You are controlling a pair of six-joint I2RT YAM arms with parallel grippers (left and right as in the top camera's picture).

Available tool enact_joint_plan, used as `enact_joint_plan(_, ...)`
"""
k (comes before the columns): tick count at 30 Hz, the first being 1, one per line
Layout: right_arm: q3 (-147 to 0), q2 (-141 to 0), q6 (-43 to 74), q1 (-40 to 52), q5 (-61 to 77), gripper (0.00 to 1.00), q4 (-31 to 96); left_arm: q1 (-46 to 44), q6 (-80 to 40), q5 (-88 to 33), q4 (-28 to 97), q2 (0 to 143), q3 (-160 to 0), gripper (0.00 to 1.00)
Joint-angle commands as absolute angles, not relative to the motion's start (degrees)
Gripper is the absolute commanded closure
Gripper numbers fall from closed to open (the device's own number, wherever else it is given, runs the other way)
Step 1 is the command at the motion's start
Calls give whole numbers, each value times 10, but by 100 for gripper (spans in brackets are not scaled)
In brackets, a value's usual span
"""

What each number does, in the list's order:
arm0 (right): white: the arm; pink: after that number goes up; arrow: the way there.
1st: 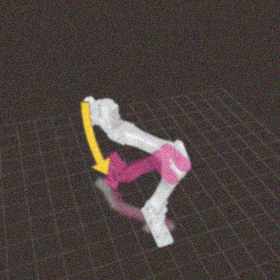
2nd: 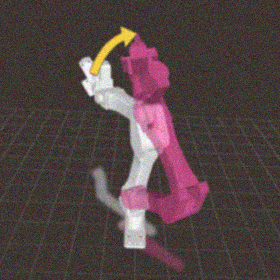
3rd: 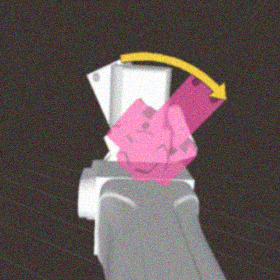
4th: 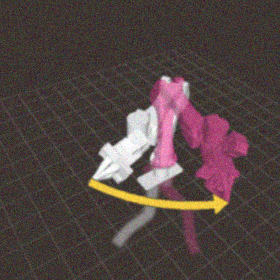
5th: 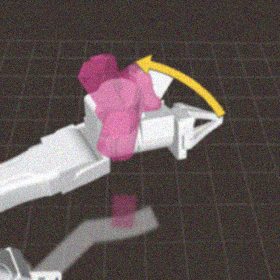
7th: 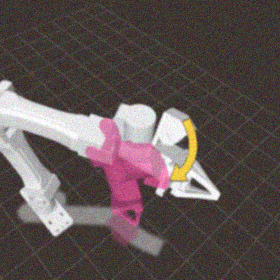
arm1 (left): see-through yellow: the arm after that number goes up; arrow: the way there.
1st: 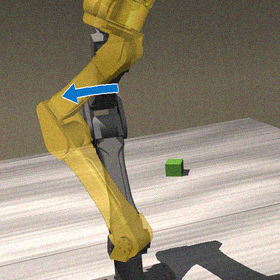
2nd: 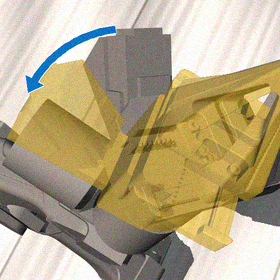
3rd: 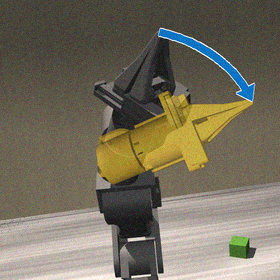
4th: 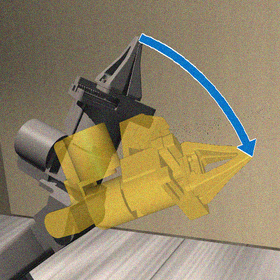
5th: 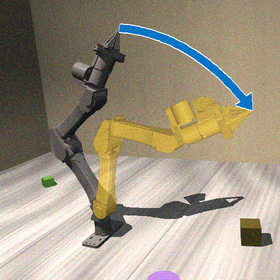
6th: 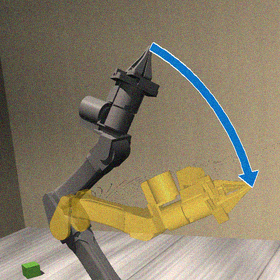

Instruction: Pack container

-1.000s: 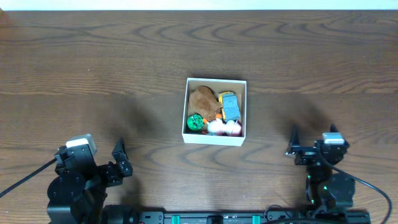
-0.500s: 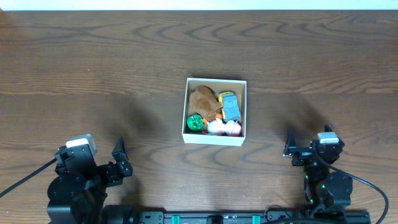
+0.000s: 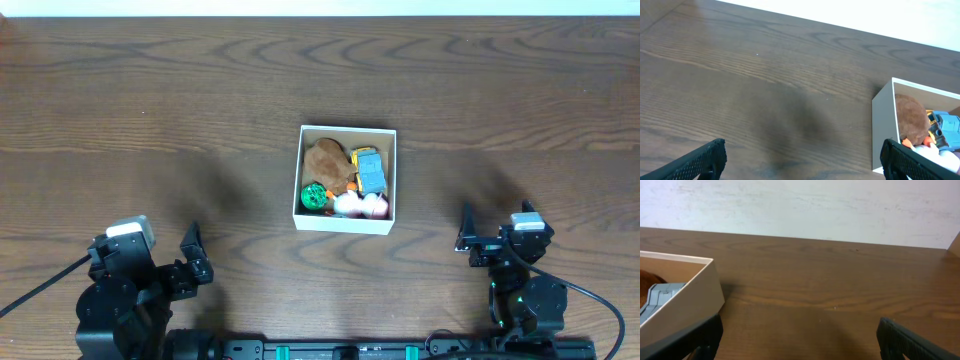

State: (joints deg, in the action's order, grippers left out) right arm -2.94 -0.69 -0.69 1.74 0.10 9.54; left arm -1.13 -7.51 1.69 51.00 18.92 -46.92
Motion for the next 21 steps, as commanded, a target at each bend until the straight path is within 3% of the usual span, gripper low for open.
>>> enact_joint_plan(1, -27, -3, -14, 18, 5, 1, 95, -9, -78, 15, 509, 191, -467, 2)
enact_joint_plan(21, -27, -3, -14, 18, 5, 1, 95, -9, -71, 24, 517, 191, -467, 2)
